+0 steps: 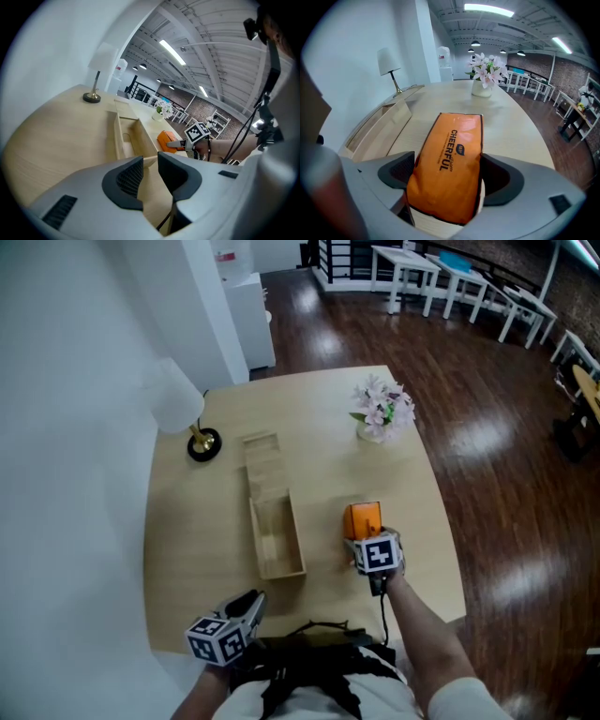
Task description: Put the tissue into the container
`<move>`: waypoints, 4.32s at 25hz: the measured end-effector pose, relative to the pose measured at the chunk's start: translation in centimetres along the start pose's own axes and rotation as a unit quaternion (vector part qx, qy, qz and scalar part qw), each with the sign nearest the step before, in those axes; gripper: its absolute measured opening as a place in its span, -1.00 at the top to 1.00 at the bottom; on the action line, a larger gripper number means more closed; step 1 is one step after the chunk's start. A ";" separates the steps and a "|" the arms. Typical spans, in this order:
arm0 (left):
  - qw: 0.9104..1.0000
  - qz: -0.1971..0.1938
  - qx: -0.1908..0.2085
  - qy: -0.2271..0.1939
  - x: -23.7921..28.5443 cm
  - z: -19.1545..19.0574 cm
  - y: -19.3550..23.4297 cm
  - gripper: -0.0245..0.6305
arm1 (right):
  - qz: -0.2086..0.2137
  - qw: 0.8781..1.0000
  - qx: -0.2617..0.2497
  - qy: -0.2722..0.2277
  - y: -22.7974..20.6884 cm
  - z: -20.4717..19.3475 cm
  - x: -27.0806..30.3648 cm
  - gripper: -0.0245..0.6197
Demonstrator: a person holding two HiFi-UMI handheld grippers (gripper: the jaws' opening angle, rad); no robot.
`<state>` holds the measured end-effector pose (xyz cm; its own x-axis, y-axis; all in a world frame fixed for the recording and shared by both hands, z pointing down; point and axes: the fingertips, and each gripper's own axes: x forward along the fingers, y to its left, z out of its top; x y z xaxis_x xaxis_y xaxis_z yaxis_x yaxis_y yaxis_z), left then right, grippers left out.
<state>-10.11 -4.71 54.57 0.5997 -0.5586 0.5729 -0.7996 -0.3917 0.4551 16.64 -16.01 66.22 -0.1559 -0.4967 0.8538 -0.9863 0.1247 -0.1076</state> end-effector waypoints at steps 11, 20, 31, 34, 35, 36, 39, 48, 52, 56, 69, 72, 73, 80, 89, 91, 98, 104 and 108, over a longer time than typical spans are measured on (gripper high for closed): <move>1.000 -0.002 -0.002 -0.015 -1.0 0.2 0.6 0.66 | -0.036 0.998 0.007 -0.045 -0.8 1.7 -3.1 -0.34; 1.000 -0.016 0.001 -0.026 -2.3 0.6 0.7 0.66 | -0.042 0.995 -0.002 -0.088 1.3 4.5 -6.8 -0.33; 0.999 -0.024 0.017 -0.034 -3.7 1.7 1.9 0.66 | -0.040 0.993 -0.015 -0.114 5.4 6.6 -8.4 -0.33; 0.999 -0.028 0.019 -0.038 -4.2 2.1 2.2 0.66 | -0.038 0.992 -0.019 -0.118 6.6 7.1 -8.7 -0.33; 0.999 -0.030 0.020 -0.039 -4.3 2.1 2.4 0.66 | -0.038 0.992 -0.021 -0.120 7.0 7.2 -8.8 -0.32; 0.999 -0.031 0.020 -0.040 -4.5 2.1 2.5 0.66 | -0.037 0.992 -0.022 -0.123 7.5 7.4 -8.9 -0.32; 0.998 -0.034 0.022 -0.041 -4.8 2.1 3.1 0.66 | -0.031 0.991 -0.028 -0.130 9.1 8.1 -9.0 -0.32; 0.999 -0.033 0.016 -0.040 -6.2 2.2 5.1 0.66 | 0.002 0.990 -0.054 -0.133 16.0 9.7 -8.1 -0.32; 0.999 -0.032 0.013 -0.039 -6.6 2.1 6.0 0.66 | 0.013 0.990 -0.062 -0.124 18.6 9.7 -6.9 -0.31; 0.999 -0.028 0.009 -0.037 -7.2 1.9 6.8 0.66 | 0.020 0.991 -0.067 -0.117 20.5 9.5 -5.9 -0.31; 0.999 -0.021 0.006 -0.031 -7.7 1.8 8.2 0.66 | 0.029 0.993 -0.064 -0.093 23.1 8.6 -2.8 -0.30; 0.999 -0.020 0.005 -0.029 -7.6 1.7 8.4 0.66 | 0.030 0.993 -0.061 -0.092 23.2 8.6 -2.1 -0.30; 0.999 -0.020 0.005 -0.028 -7.6 1.7 8.4 0.66 | 0.030 0.994 -0.059 -0.092 23.3 8.5 -1.8 -0.30; 1.000 -0.019 0.006 -0.023 -7.6 1.8 8.7 0.66 | 0.006 0.998 -0.052 -0.043 22.7 6.7 0.9 -0.32; 0.999 -0.020 0.008 -0.023 -7.3 2.1 8.4 0.66 | 0.035 0.997 -0.033 -0.058 23.0 7.1 1.0 -0.32; 0.999 -0.019 0.008 -0.024 -7.2 2.2 8.3 0.66 | 0.038 0.997 -0.028 -0.063 23.0 7.2 1.1 -0.32; 0.999 -0.017 0.007 -0.029 -7.1 2.3 7.9 0.66 | 0.038 0.996 -0.025 -0.081 22.0 7.9 0.8 -0.32; 0.999 -0.021 0.008 -0.033 -6.7 2.6 7.3 0.66 | 0.051 0.995 -0.019 -0.087 22.1 8.1 0.7 -0.32; 0.999 -0.022 0.013 -0.032 -6.5 2.7 6.7 0.66 | 0.053 0.994 -0.028 -0.093 22.5 8.6 0.4 -0.32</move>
<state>-19.44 -5.63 52.06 0.6311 -0.5863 0.5079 -0.7741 -0.4342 0.4608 -6.06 -20.74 59.74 -0.2705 -0.6272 0.7304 -0.9603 0.2297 -0.1584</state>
